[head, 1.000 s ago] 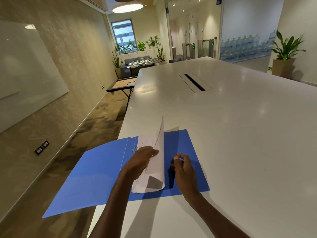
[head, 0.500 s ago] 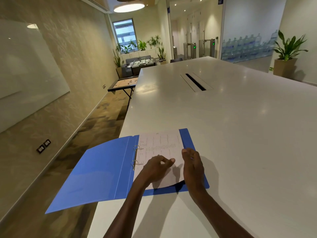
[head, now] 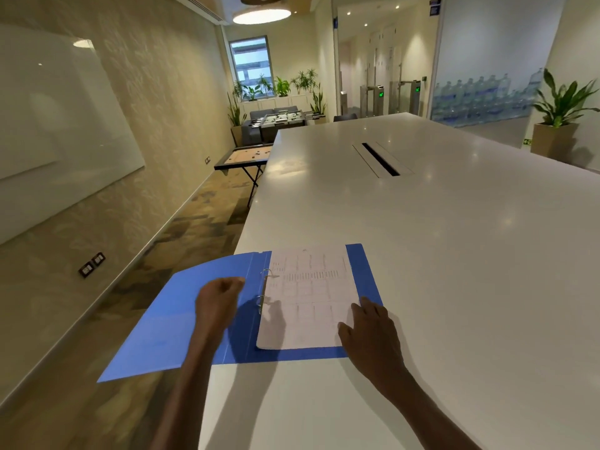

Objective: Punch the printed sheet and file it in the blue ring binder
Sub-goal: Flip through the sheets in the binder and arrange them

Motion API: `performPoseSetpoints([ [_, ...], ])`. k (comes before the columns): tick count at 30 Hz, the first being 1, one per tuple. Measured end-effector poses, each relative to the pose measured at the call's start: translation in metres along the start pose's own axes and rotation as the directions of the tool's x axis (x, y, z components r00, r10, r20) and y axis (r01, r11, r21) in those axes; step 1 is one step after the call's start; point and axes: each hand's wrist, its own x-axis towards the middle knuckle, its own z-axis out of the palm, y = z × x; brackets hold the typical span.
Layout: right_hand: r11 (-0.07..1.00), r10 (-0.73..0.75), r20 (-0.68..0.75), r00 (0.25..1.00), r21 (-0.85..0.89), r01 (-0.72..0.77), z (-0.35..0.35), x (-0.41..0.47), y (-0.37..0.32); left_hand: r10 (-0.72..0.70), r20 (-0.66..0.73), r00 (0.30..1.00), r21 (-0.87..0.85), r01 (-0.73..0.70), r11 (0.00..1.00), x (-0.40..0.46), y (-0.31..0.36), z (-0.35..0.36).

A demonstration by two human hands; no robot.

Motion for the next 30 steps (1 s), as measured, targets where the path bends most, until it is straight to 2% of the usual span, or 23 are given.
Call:
performPoseSetpoints([
  [4, 0.999, -0.026, -0.006, 1.0, -0.038, 0.025, 0.002, -0.003, 0.001, -0.161, -0.185, 0.969, -0.04, 0.157, 0.987, 0.008, -0.031, -0.039],
  [7, 0.998, -0.022, 0.0, 1.0, -0.055, 0.022, 0.002, -0.004, 0.0, -0.32, -0.278, 0.906, -0.062, 0.315, 0.947, 0.008, -0.051, -0.058],
  [10, 0.998, -0.008, -0.01, 1.0, -0.062, 0.007, 0.002, -0.005, -0.001, -0.488, -0.342, 0.803, -0.044, 0.505, 0.862, 0.016, -0.07, -0.066],
  [13, 0.995, -0.014, -0.01, 1.0, -0.096, 0.013, 0.003, -0.005, -0.001, -0.633, -0.342, 0.694, -0.201, 0.604, 0.771, 0.01, -0.063, -0.071],
  [16, 0.992, -0.026, -0.014, 1.0, -0.122, 0.024, 0.004, -0.005, 0.001, -0.687, -0.271, 0.674, -0.441, 0.547, 0.711, 0.006, -0.056, -0.076],
  [18, 0.988, -0.04, -0.021, 0.999, -0.148, 0.037, 0.005, -0.005, 0.001, -0.731, -0.208, 0.65, -0.636, 0.478, 0.606, 0.01, -0.058, -0.08],
  [19, 0.987, -0.043, -0.019, 0.999, -0.155, 0.04, 0.005, -0.005, 0.0, -0.74, -0.198, 0.643, -0.681, 0.453, 0.575, 0.013, -0.061, -0.08],
  [22, 0.987, -0.036, -0.018, 0.999, -0.158, 0.033, 0.006, -0.005, -0.001, -0.7, -0.293, 0.651, -0.68, 0.373, 0.631, 0.015, -0.062, -0.082],
  [24, 0.987, -0.036, -0.03, 0.999, -0.159, 0.031, 0.006, -0.005, -0.001, -0.639, -0.427, 0.64, -0.655, 0.269, 0.706, 0.01, -0.054, -0.08],
  [27, 0.987, -0.046, -0.048, 0.998, -0.157, 0.038, 0.006, -0.006, -0.002, -0.467, -0.605, 0.645, -0.59, 0.03, 0.807, -0.007, -0.028, -0.073],
  [30, 0.99, -0.035, -0.055, 0.998, -0.14, 0.027, 0.006, -0.005, -0.002, -0.336, -0.699, 0.631, -0.585, -0.234, 0.777, -0.027, 0.005, -0.063],
])
